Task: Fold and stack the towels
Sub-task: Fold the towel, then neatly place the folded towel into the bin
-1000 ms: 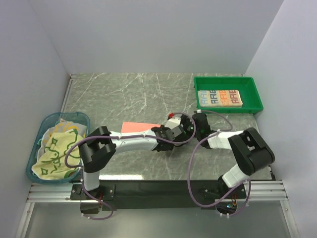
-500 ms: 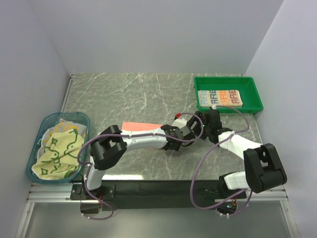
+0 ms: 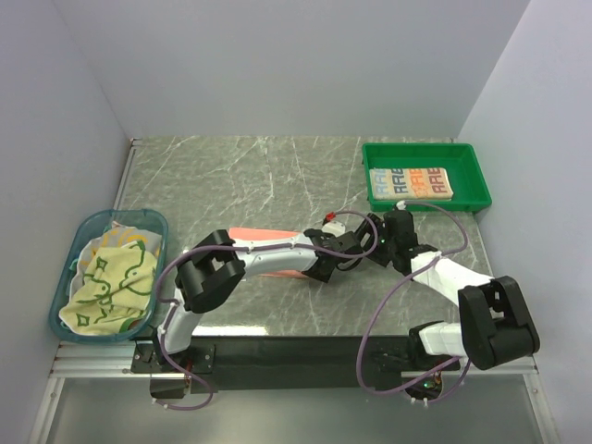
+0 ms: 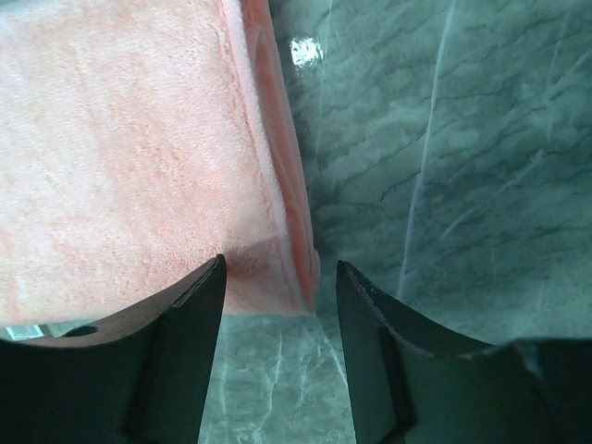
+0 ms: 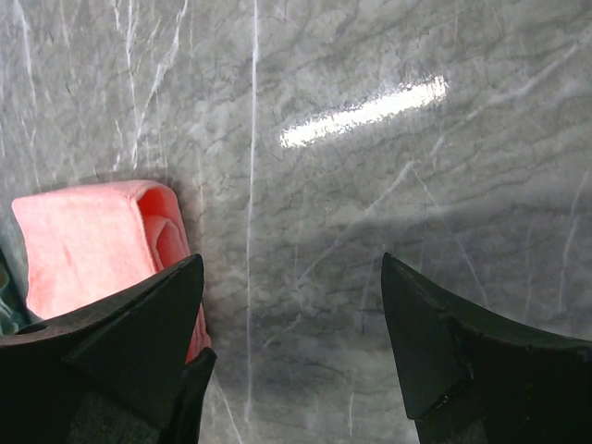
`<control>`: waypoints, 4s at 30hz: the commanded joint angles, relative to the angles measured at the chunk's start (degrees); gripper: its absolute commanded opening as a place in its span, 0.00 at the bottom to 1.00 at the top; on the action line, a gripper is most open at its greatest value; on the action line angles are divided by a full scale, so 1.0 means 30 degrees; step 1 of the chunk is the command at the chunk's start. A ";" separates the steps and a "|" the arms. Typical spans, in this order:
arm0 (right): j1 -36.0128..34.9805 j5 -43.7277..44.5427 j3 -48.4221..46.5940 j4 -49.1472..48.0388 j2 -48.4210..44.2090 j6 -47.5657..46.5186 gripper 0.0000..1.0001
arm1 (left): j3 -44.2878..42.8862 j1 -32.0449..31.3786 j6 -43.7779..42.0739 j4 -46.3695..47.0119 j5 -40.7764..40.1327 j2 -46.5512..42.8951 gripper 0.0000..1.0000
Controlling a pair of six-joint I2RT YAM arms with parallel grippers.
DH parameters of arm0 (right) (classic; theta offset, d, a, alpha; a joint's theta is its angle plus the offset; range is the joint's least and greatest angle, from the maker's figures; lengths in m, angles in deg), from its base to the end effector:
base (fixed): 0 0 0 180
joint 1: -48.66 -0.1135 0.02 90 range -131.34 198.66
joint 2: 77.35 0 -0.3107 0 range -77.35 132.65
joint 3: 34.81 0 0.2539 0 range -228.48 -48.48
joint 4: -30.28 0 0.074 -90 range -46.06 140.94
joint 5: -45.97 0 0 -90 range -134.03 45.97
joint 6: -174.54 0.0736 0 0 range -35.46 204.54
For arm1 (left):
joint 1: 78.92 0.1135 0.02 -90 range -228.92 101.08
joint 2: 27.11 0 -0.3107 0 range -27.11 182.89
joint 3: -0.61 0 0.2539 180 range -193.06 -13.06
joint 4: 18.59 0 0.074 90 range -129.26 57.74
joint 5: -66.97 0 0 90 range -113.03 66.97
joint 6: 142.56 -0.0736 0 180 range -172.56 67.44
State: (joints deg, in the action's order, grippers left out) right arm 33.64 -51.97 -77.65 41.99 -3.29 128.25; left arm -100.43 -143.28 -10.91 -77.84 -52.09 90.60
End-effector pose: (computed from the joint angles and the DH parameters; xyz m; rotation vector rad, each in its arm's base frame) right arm 0.2479 0.0770 0.1806 0.5262 2.3515 0.6601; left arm 0.2232 -0.3824 0.1816 0.4284 2.5543 0.1484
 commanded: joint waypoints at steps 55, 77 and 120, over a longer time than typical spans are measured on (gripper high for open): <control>-0.3457 -0.6171 -0.0236 -0.9694 0.7832 0.9339 0.83 | 0.2874 0.1970 0.0033 0.3006 0.3212 -0.3290 0.01; -0.4776 -0.5819 -0.0736 -1.2502 1.0380 1.2150 0.81 | 0.2552 0.1970 0.0355 0.2977 0.3328 -0.3905 0.01; -0.2199 -0.5028 -1.0162 0.2926 0.9677 -0.4772 0.00 | 0.7731 0.8730 0.0036 0.3622 0.5262 -1.4153 0.92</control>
State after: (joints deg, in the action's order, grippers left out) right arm 25.37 -68.21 -100.16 37.29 26.72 130.00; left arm -80.61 -122.78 -7.02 -68.05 -38.19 53.20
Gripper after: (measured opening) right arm 0.151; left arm 0.915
